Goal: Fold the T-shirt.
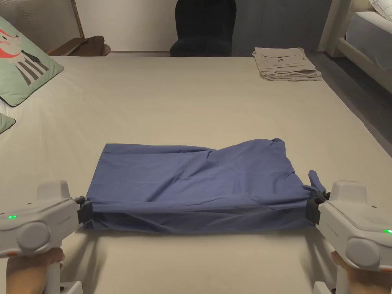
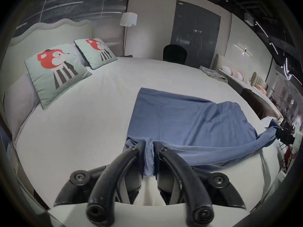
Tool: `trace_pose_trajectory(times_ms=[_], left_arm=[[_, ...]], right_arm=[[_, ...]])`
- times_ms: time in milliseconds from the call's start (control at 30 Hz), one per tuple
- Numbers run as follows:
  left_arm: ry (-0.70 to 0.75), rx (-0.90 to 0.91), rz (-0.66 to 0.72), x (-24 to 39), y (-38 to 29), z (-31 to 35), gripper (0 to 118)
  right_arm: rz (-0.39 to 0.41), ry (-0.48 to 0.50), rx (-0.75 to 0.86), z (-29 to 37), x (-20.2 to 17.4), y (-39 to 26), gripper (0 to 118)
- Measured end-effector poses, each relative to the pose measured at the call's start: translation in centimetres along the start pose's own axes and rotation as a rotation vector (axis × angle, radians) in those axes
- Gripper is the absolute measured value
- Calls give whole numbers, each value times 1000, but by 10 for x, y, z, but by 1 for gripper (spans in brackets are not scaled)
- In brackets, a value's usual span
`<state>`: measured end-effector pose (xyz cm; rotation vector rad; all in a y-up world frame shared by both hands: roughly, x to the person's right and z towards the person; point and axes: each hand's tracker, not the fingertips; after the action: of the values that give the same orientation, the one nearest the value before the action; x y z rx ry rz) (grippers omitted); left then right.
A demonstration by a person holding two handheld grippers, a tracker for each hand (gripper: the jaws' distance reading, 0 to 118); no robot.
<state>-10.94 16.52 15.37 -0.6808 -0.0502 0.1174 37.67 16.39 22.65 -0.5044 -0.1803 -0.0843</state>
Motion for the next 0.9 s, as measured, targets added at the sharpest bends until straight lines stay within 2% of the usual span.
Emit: trace_pose_trajectory(times_ms=[200, 433, 567, 700, 733, 767, 800, 867, 900], left_arm=[[21, -63, -42, 8, 32, -61, 7], [55, -201, -77, 11, 33, -134, 7], [70, -249, -79, 11, 21, -150, 7], [70, -225, -69, 11, 18, -144, 8], [67, -226, -66, 11, 20, -143, 12], [63, -232, -53, 9, 23, -143, 21], [55, -236, -36, 9, 25, -140, 45], [33, -205, 14, 9, 31, -127, 87], [14, -175, 27, 11, 36, -116, 103]], right_arm=[[17, -37, -71, -68, -7, 22, 7], [14, -81, -248, -150, -2, 11, 7], [-17, -82, -325, -171, 6, -6, 7], [-30, -78, -298, -164, 7, -10, 7], [-26, -77, -307, -159, 5, -5, 8], [-27, -73, -311, -156, 4, -1, 11], [-30, -69, -303, -150, 4, 2, 24], [-39, -56, -225, -132, 0, 13, 65], [-33, -49, -191, -122, -2, 20, 89]])
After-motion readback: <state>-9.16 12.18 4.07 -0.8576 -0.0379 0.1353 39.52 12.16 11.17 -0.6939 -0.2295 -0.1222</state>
